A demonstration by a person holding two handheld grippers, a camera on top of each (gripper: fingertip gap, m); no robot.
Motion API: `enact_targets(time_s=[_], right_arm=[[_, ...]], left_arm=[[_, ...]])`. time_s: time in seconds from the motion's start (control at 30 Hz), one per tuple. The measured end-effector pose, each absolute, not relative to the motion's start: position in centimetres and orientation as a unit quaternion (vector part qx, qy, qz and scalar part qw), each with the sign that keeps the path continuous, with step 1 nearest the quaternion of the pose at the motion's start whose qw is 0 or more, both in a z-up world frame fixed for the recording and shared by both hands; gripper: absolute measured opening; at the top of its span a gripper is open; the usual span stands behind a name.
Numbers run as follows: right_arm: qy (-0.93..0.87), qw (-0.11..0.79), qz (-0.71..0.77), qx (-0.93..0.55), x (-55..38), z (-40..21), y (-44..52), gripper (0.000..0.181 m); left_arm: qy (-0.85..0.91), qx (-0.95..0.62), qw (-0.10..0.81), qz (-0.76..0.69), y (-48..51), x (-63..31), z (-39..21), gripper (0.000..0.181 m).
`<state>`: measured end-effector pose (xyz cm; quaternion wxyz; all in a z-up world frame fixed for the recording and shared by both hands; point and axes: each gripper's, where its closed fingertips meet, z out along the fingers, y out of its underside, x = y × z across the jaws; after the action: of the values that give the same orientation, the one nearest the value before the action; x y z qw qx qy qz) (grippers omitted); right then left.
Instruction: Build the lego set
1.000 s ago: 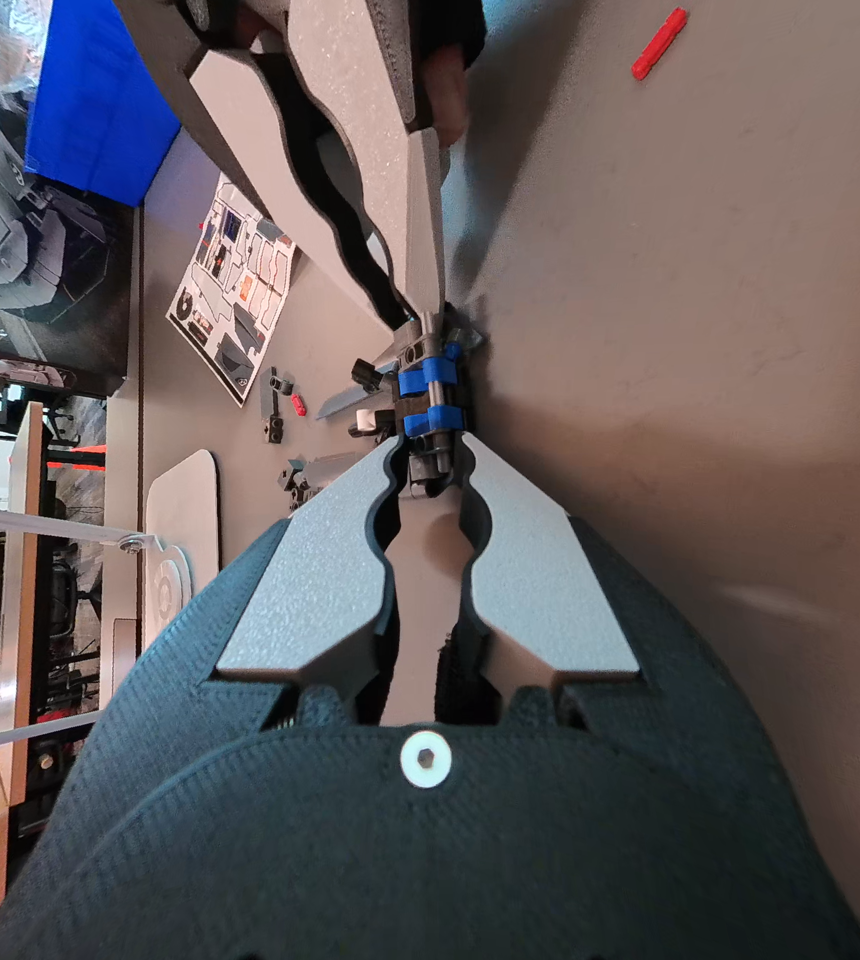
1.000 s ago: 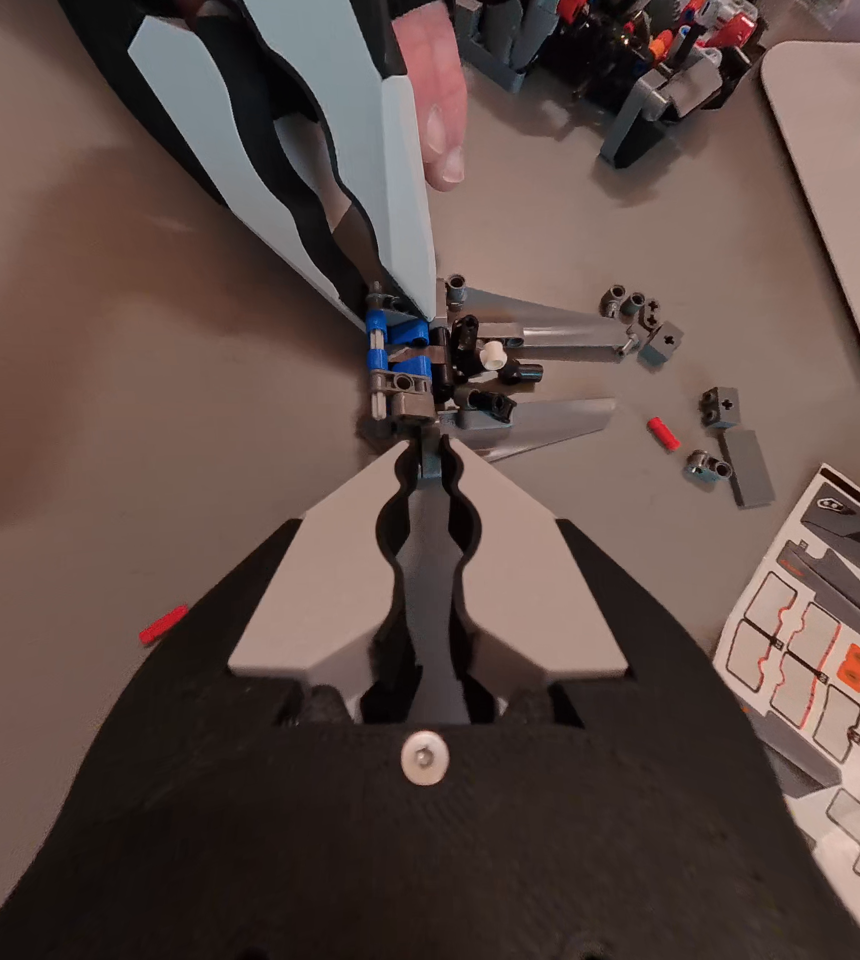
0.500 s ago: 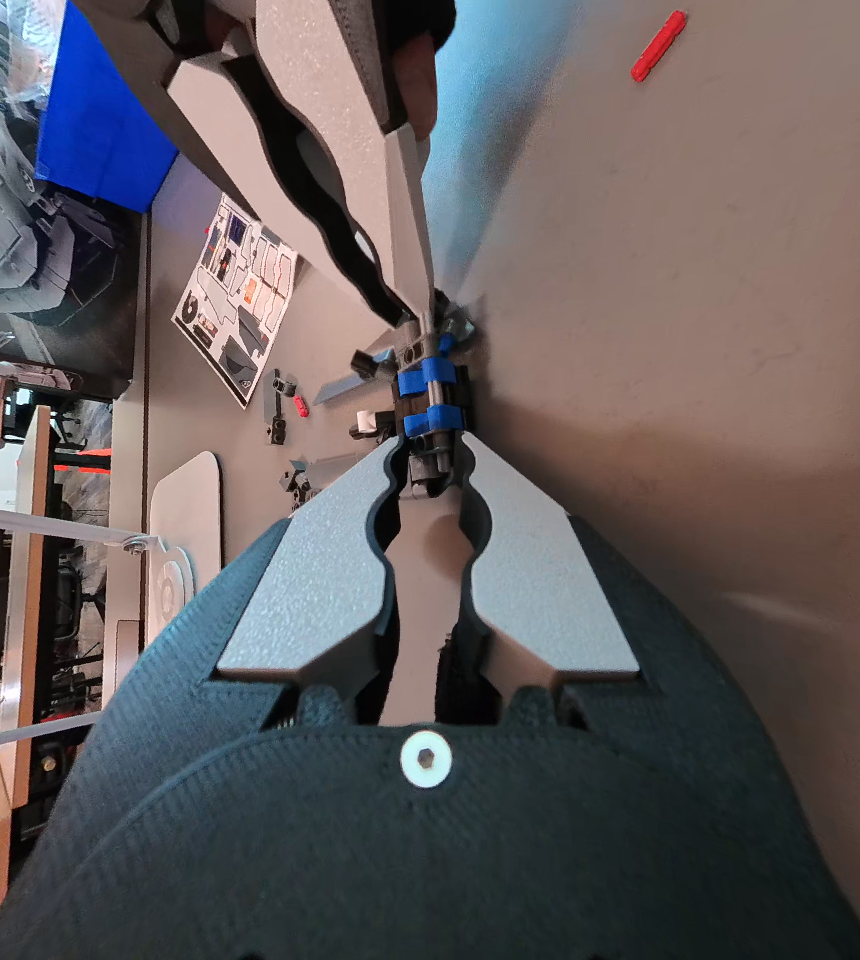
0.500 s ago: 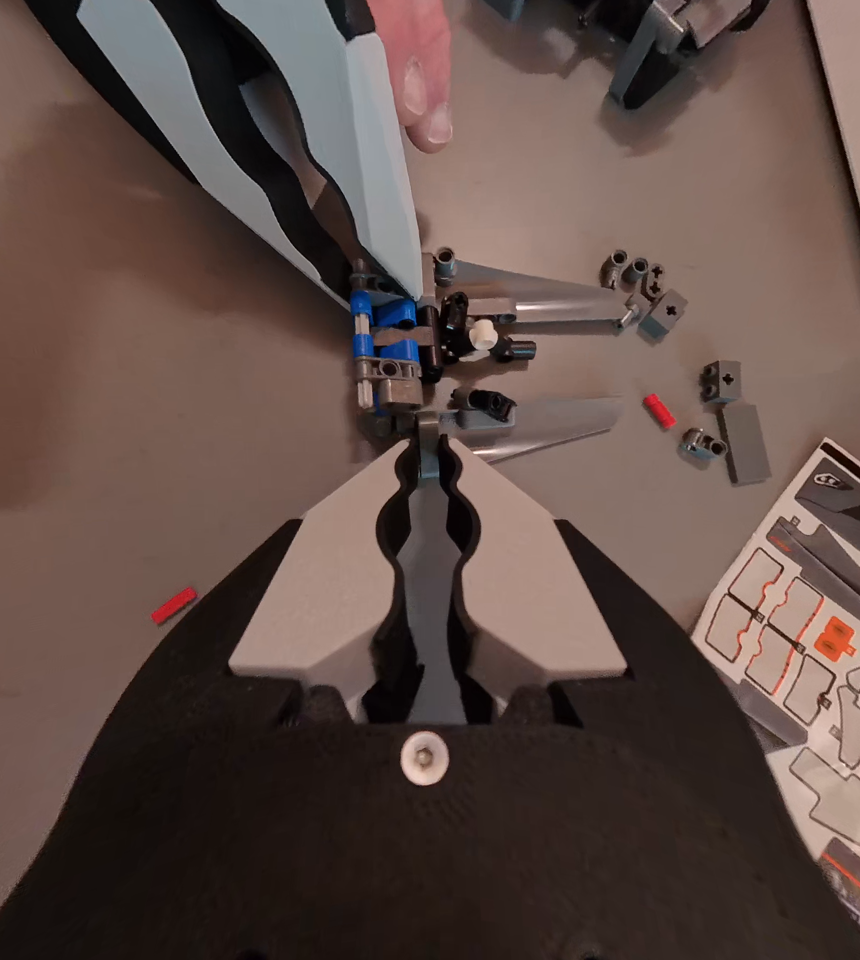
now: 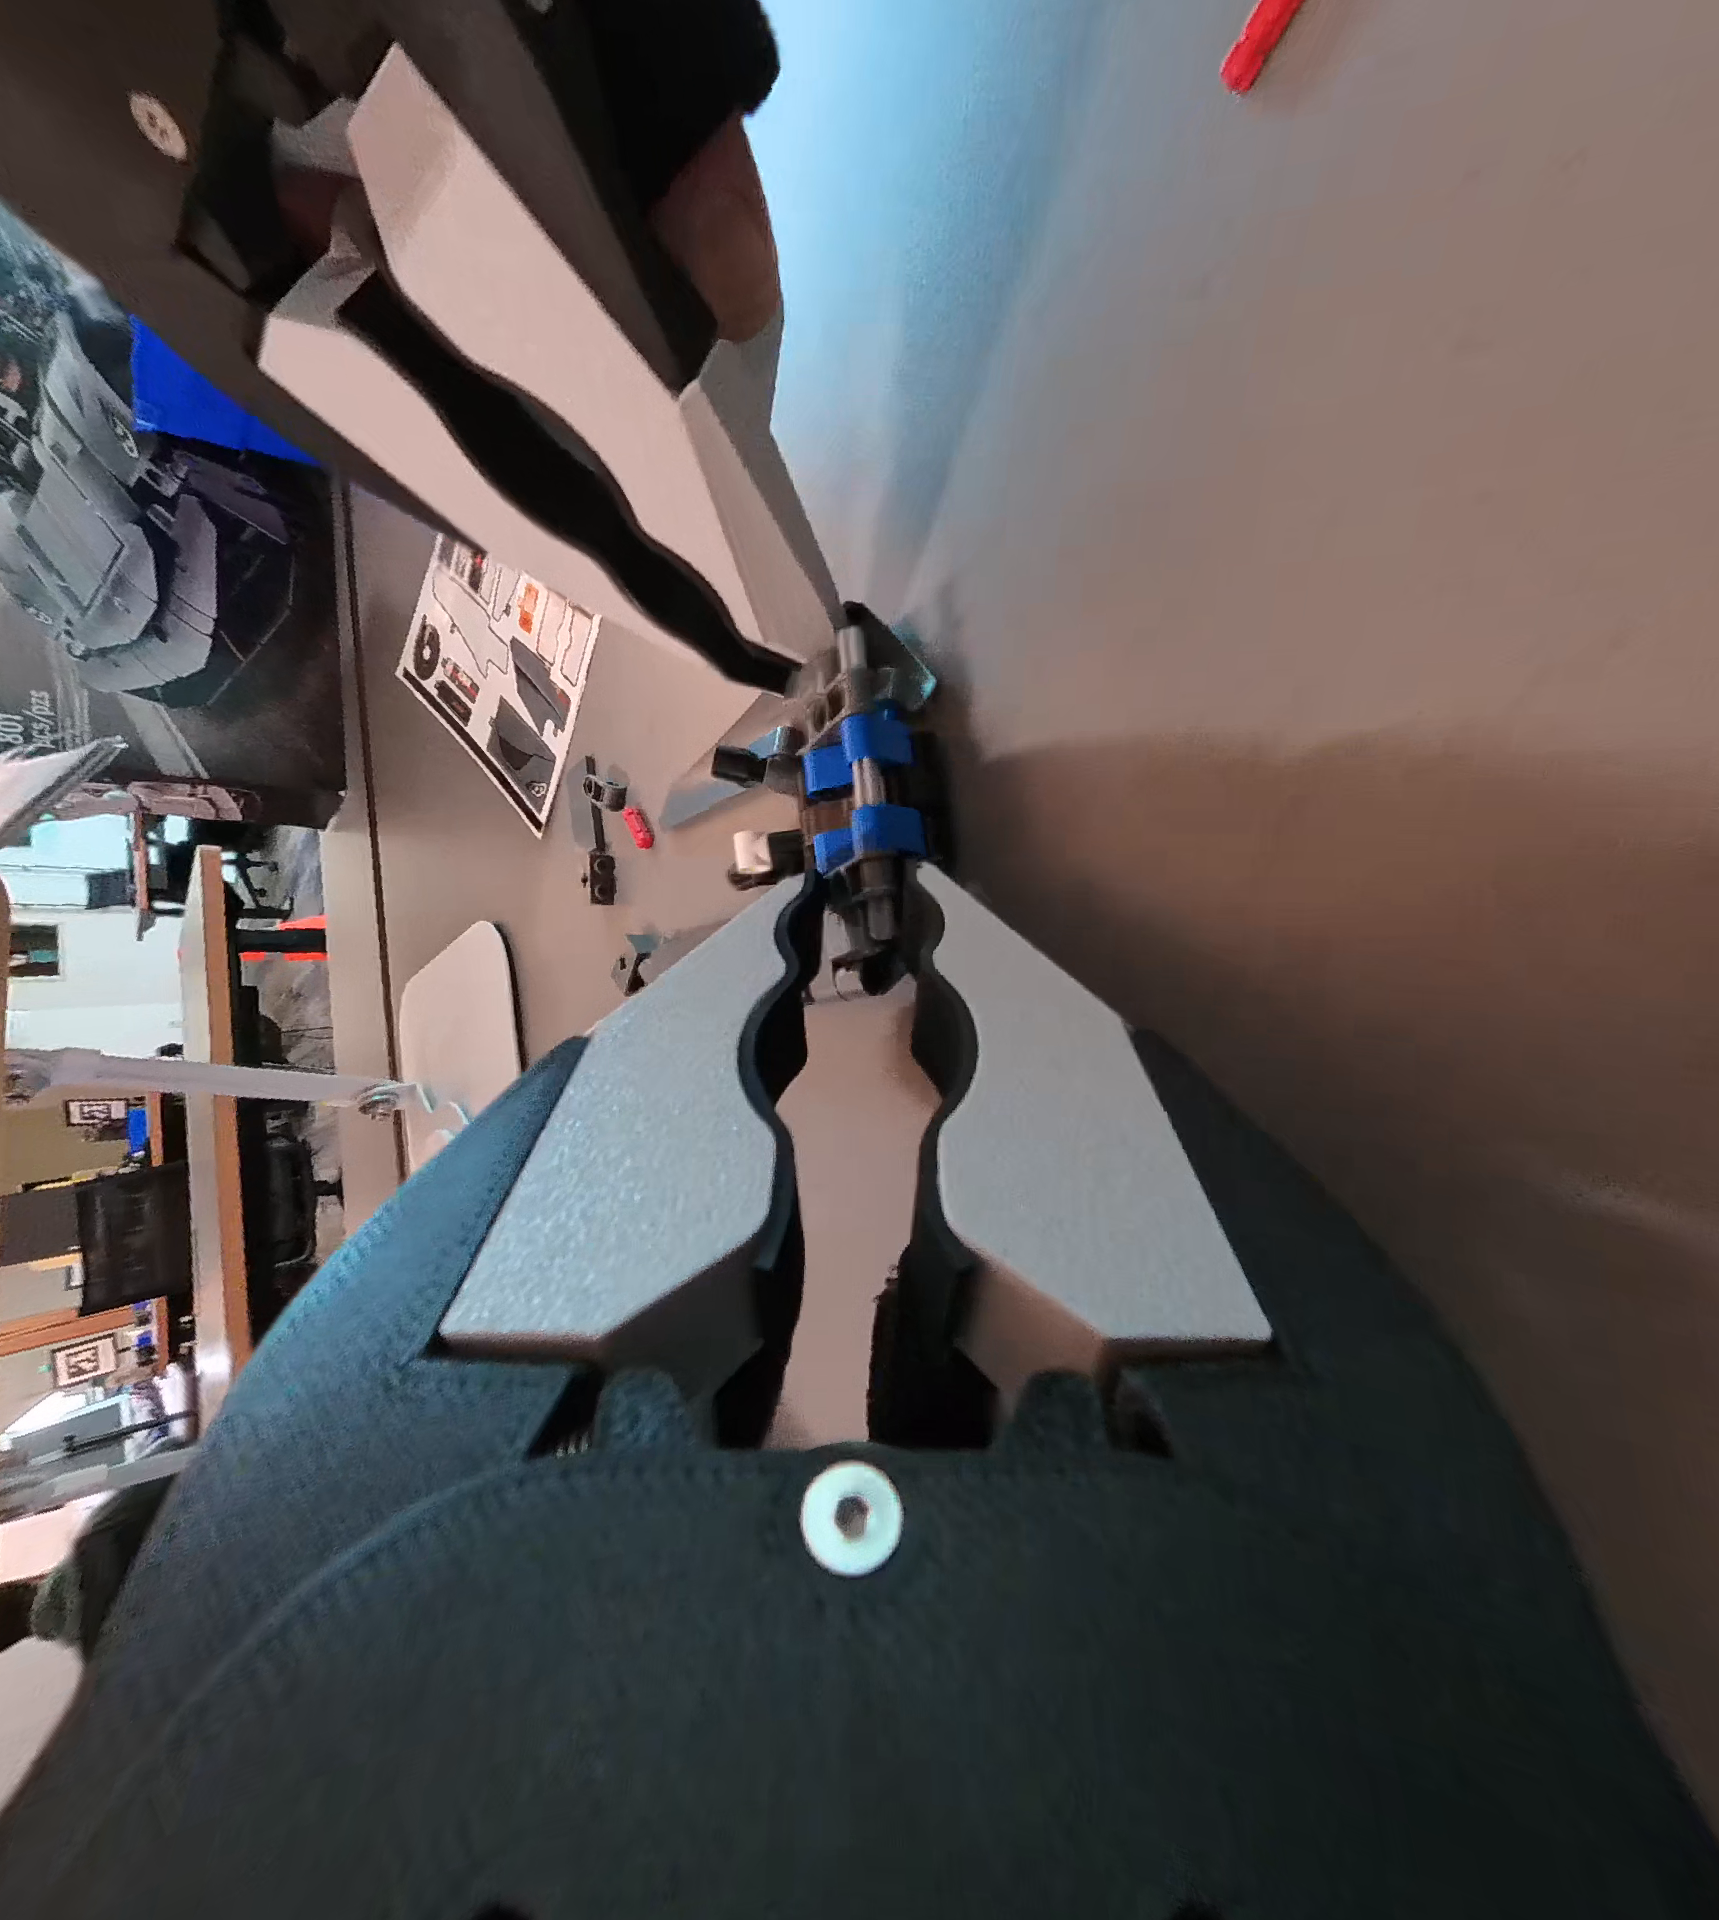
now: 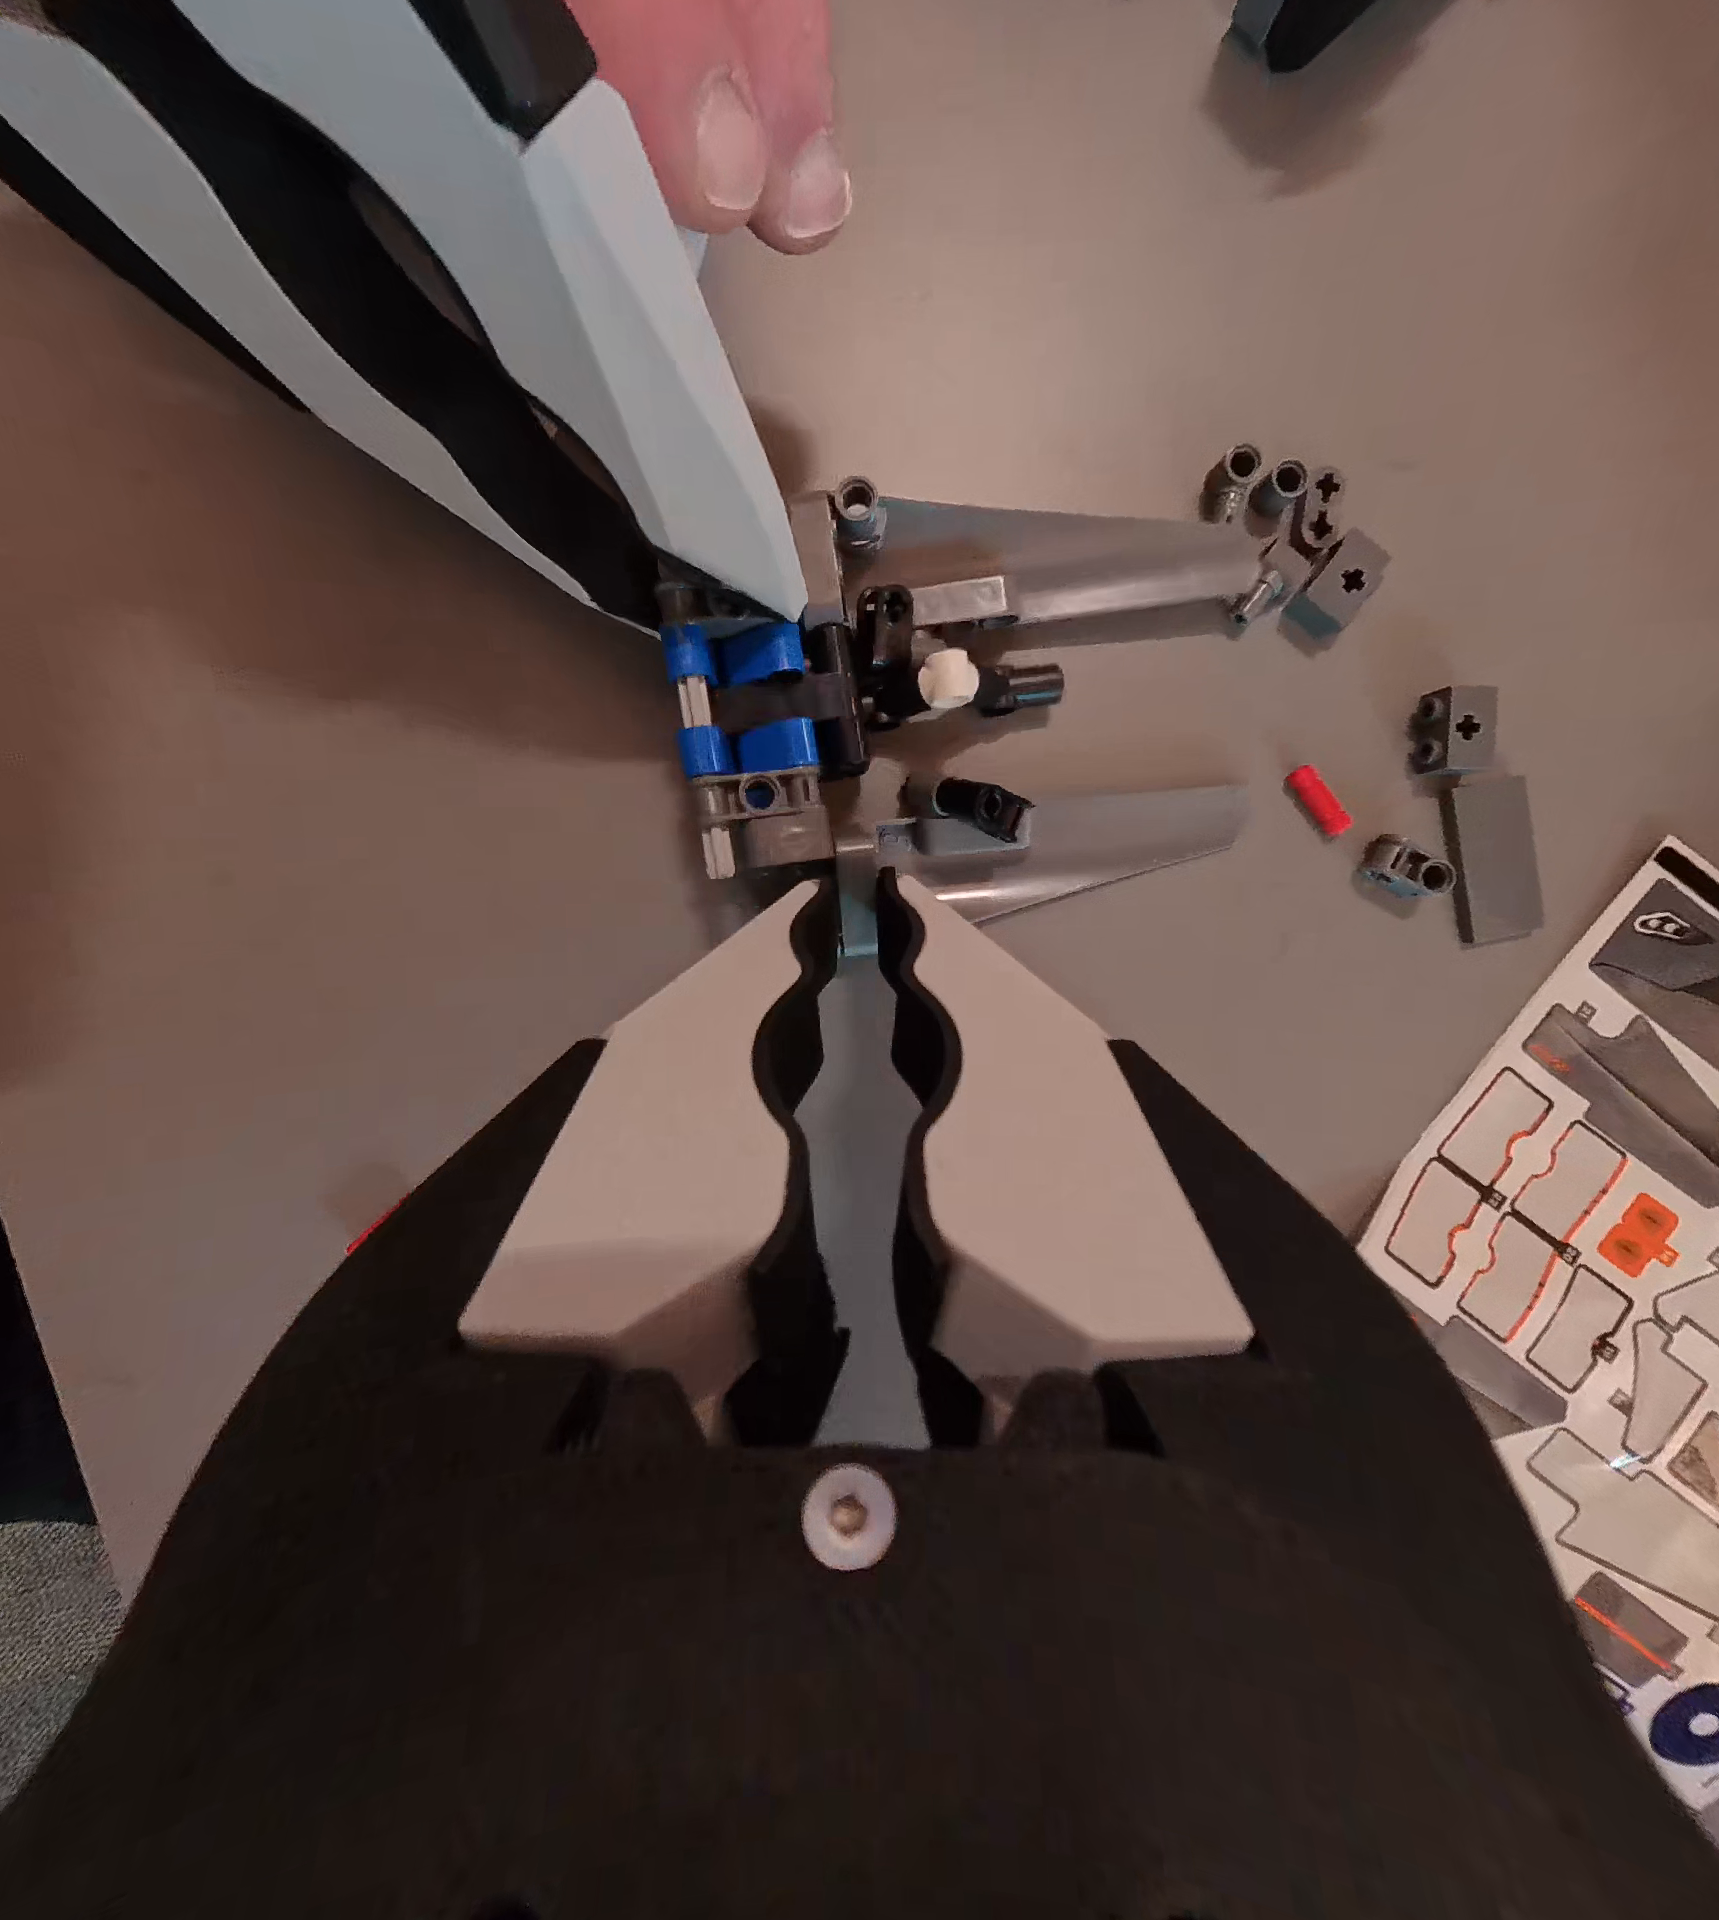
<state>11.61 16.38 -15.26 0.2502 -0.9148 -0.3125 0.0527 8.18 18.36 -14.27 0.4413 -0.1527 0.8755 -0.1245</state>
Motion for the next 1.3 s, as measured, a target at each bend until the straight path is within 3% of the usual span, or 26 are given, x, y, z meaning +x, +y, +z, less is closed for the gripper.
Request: enact_targets(time_s=[0.03, 0.83, 1.17, 1.3], right_arm=[[-0.313, 0.247, 0.051, -0.916, 11.6, -15.3, 16.4, 0.005], [-0.302, 0.217, 0.04, -0.927, 11.4, -15.3, 16.9, 0.005], [-0.278, 0.254, 0.058, -0.925, 11.3, -15.2, 17.4, 0.005], [-0.274, 0.277, 0.067, -0.918, 11.4, -14.9, 17.3, 0.022]], left_arm=[[0.874, -0.147, 0.447, -0.117, 18.4, 8.2, -14.1, 0.01], [0.868, -0.129, 0.476, -0.051, 19.0, 8.1, -13.7, 0.006], [0.864, -0.151, 0.476, -0.059, 19.4, 8.2, -13.7, 0.006], [0.862, -0.152, 0.479, -0.062, 19.3, 8.2, -13.7, 0.006]])
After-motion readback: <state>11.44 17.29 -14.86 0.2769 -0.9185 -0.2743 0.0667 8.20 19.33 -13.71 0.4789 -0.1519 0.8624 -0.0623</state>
